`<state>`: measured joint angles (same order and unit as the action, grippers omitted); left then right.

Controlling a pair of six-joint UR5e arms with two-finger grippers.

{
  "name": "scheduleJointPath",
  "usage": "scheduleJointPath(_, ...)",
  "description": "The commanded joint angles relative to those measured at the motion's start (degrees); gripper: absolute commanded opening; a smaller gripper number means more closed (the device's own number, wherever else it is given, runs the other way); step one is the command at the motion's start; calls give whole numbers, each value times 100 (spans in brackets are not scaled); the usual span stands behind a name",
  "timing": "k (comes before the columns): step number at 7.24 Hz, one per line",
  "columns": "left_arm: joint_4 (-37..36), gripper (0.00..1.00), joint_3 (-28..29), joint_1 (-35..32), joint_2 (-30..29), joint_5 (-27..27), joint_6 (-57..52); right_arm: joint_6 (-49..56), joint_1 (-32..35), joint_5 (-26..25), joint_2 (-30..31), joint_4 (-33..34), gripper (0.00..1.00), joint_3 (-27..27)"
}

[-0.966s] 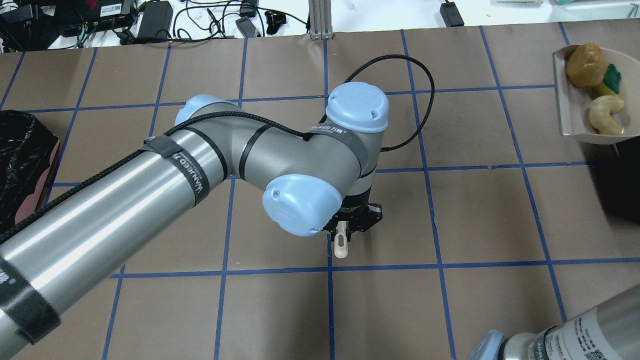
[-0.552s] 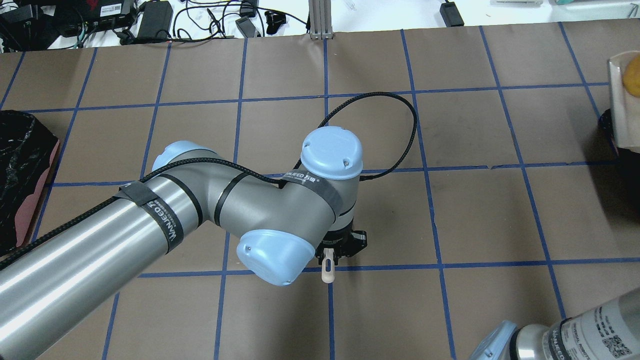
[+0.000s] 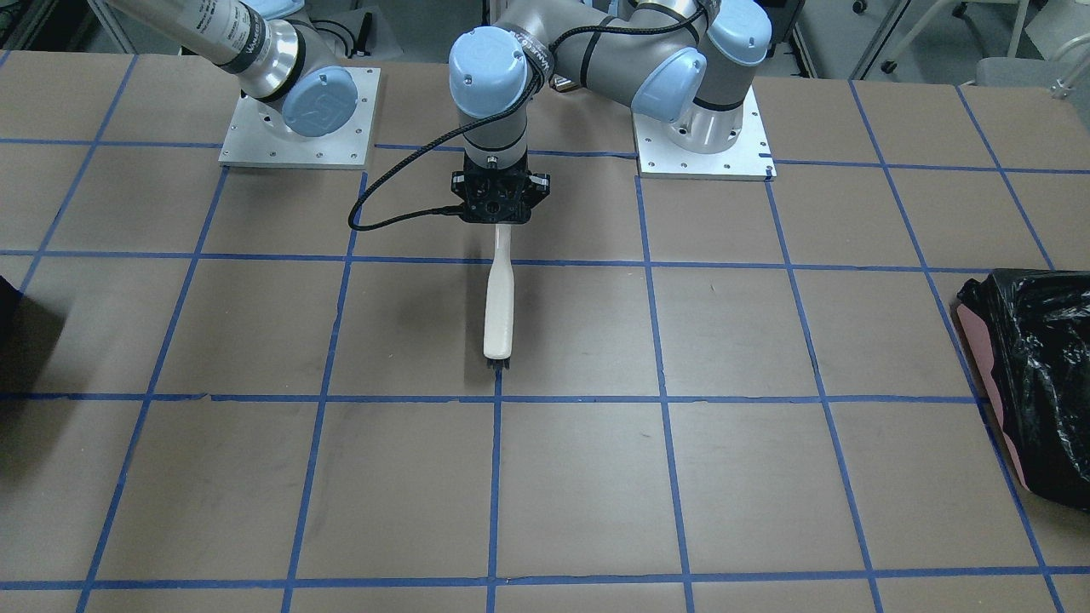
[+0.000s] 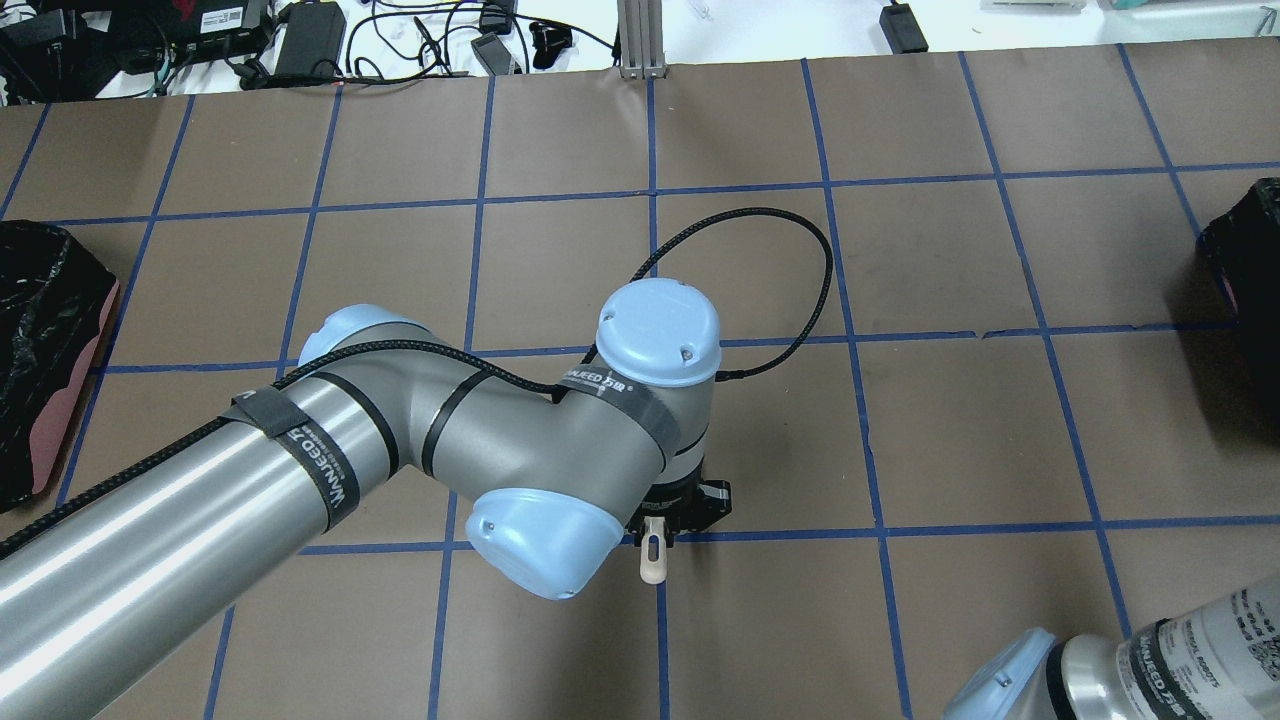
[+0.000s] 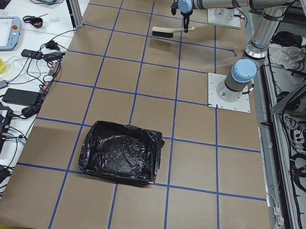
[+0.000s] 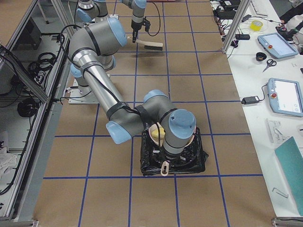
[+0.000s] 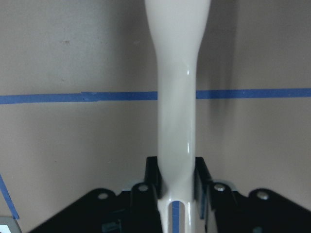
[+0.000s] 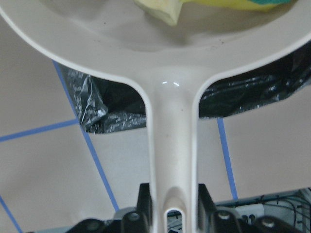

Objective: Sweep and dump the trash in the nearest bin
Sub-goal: 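Lift the loaded dustpan with the right gripper toward the black bin, then tip the dustpan over the bin with the right gripper to dump trash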

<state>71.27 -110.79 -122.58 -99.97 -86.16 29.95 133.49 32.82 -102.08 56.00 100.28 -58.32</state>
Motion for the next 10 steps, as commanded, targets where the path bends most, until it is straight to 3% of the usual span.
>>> scheduleJointPath(1, -78, 0, 5, -3, -75, -6, -24, -207, 49, -933, -11, 535, 0, -13)
scheduleJointPath(4, -96, 0, -4, -3, -163, -50, -103, -1163, 688, -2242, 42, 974, 0, -188)
scheduleJointPath(5, -105, 0, -4, -3, -163, -50, -191, -1228, 900, -2490, 51, 1437, 0, -363)
scheduleJointPath(7, -96, 1, -4, -3, -216, -59, -218, -1263, 1199, -2694, 391, 1862, 0, -924)
scheduleJointPath(9, -96, 7, -4, -12, -295, -50, -218, -1290, 1271, -2852, 517, 1986, 0, -1479)
scheduleJointPath(10, -96, 15, -4, -12, -304, -59, -218, -1290, 1236, -2887, 499, 1987, 0, -1498)
